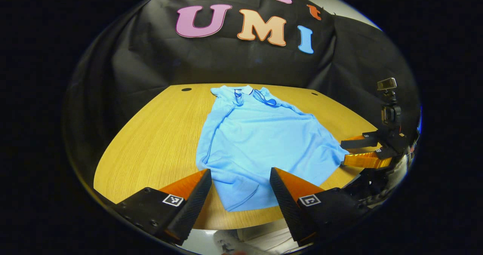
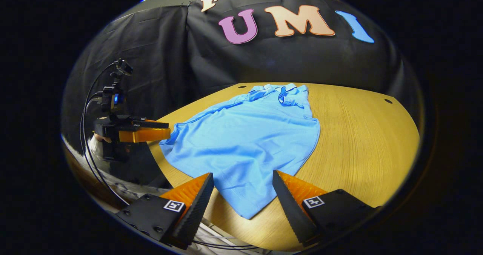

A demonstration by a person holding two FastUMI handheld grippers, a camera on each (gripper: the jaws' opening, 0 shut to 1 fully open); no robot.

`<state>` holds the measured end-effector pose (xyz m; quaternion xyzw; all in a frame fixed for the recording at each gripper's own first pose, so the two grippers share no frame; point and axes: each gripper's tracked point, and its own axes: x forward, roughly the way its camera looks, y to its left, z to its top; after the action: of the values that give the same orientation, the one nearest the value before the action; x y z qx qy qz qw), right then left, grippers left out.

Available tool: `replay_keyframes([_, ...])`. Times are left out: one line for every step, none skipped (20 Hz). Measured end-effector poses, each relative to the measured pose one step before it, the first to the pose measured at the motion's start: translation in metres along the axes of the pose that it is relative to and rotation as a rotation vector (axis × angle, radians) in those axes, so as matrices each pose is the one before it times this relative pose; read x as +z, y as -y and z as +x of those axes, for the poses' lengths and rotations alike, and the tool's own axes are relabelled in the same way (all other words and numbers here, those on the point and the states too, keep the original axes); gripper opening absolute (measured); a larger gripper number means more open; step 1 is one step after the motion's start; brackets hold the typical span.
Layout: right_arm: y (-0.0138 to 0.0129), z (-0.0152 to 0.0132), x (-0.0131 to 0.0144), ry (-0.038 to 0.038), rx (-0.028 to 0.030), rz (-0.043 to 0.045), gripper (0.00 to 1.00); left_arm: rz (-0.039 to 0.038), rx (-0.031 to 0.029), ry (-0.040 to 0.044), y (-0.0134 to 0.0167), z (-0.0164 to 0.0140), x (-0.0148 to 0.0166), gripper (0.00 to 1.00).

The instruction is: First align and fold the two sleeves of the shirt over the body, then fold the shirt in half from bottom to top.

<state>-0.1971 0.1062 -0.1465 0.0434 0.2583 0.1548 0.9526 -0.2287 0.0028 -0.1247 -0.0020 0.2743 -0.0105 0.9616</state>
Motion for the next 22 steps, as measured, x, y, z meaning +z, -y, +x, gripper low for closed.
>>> replay_keyframes([-0.00002, 0.00039, 0.00009, 0.00112, -0.00187, -0.00008, 0.98, 0.00304, 0.00408, -0.01167, -0.00054, 0.00166, -0.00453, 0.95])
replay_keyframes([0.00066, -0.00077, -0.0005, 0.00159, -0.00142, 0.00238, 0.98, 0.00612, 0.00093, -0.00745, 0.00093, 0.00125, -0.00366, 0.95])
replay_keyframes([0.00015, 0.00042, -0.00014, -0.00049, -0.00054, 0.00174, 0.98, 0.00372, 0.00034, -0.00617, 0.00117, 0.00161, -0.00245, 0.95])
replay_keyframes([-0.00056, 0.00075, -0.00083, -0.00183, -0.00024, -0.00115, 0.98, 0.0035, 0.00299, -0.00657, -0.00041, 0.00219, -0.0033, 0.95])
replay_keyframes([0.00021, 0.00021, -0.00003, -0.0018, -0.00276, -0.00173, 0.98, 0.00621, 0.00554, -0.00441, 0.00094, 0.00096, -0.00219, 0.95])
replay_keyframes([-0.00052, 0.00025, -0.00081, -0.00467, -0.0033, -0.00598, 0.98, 0.01162, 0.00962, -0.00542, -0.00103, 0.00084, -0.00232, 0.96])
replay_keyframes([-0.00016, -0.00018, 0.00018, -0.00215, -0.00286, -0.01122, 0.98, 0.01848, 0.01015, 0.00313, 0.00073, -0.00036, -0.00015, 0.96])
replay_keyframes([-0.00044, 0.0002, -0.00146, -0.00123, -0.00396, -0.01659, 0.98, 0.01432, 0.00583, 0.00246, 0.00032, 0.00009, -0.00024, 0.96])
replay_keyframes([0.00033, 0.00043, -0.0012, -0.00041, -0.00931, -0.01903, 0.97, -0.006, 0.00146, 0.00374, 0.00118, 0.00113, 0.00101, 0.96])
replay_keyframes([0.00262, 0.00066, -0.00169, -0.00283, -0.01677, -0.02366, 0.94, -0.00791, 0.00356, -0.00023, 0.00028, 0.0001, -0.00163, 0.96])
replay_keyframes([0.00142, -0.00017, -0.00106, -0.00175, -0.01254, -0.0248, 0.93, -0.0017, -0.00127, 0.0071, 0.00124, -0.00001, 0.00116, 0.98])
replay_keyframes([0.00076, 0.00022, 0.00007, 0.00257, -0.00947, -0.02099, 0.89, 0.0019, -0.00039, 0.0029, 0.00001, 0.00031, -0.00071, 0.95])
replay_keyframes([-0.00147, 0.00048, 0.00091, -0.00199, 0.00929, 0.00885, 0.83, 0.00067, -0.00027, 0.00619, 0.00089, -0.00011, 0.00068, 0.94])
replay_keyframes([0.00121, 0.00306, -0.00199, -0.00104, -0.00182, 0.01112, 0.7, 0.0007, -0.00836, 0.00537, 0.00251, 0.00116, -0.00015, 0.93])
replay_keyframes([0.00378, -0.00023, 0.00119, 0.00026, -0.007, 0.00352, 0.63, 0.00047, -0.01028, 0.00723, 0.00277, 0.00055, 0.00077, 0.9])
replay_keyframes([0.0018, -0.00067, 0.0007, -0.00152, -0.00222, 0.00876, 0.49, 0.00083, -0.00409, 0.00496, 0.0011, 0.00075, -0.00002, 0.72])
replay_keyframes([0.00163, 0.00022, 0.00025, -0.00091, 0.00082, 0.0154, 0.43, -0.00013, -0.00607, 0.00195, 0.00124, 0.00046, 0.0001, 0.64])
replay_keyframes([0.00002, -0.00026, -0.00026, 0.00114, 0.0046, 0.01327, 0.24, -0.00365, -0.00732, 0.00573, 0.0019, 0.00095, 0.00021, 0.51])
replay_keyframes([0.00028, -0.0012, 0.00026, 0.00018, 0.0027, 0.01163, 0.14, -0.01636, 0.00108, 0.0097, 0.00007, 0.00139, 0.00241, 0.43])
replay_keyframes([-0.00138, 0.00012, 0.00083, 0.00359, -0.00026, 0.00061, 0.08, -0.03692, 0.00166, 0.01177, -0.00073, 0.00233, 0.00153, 0.27])
replay_keyframes([0.00008, -0.00041, -0.00101, 0.00324, -0.00601, -0.00844, 0.03, -0.02195, -0.0005, 0.00627, 0.00048, 0.00045, 0.00163, 0.11])
replay_keyframes([-0.00066, -0.00016, 0.00059, 0.00292, -0.00871, -0.01282, 0.03, -0.00915, -0.00061, 0.00141, 0.00038, 0.00152, -0.0006, 0.02])
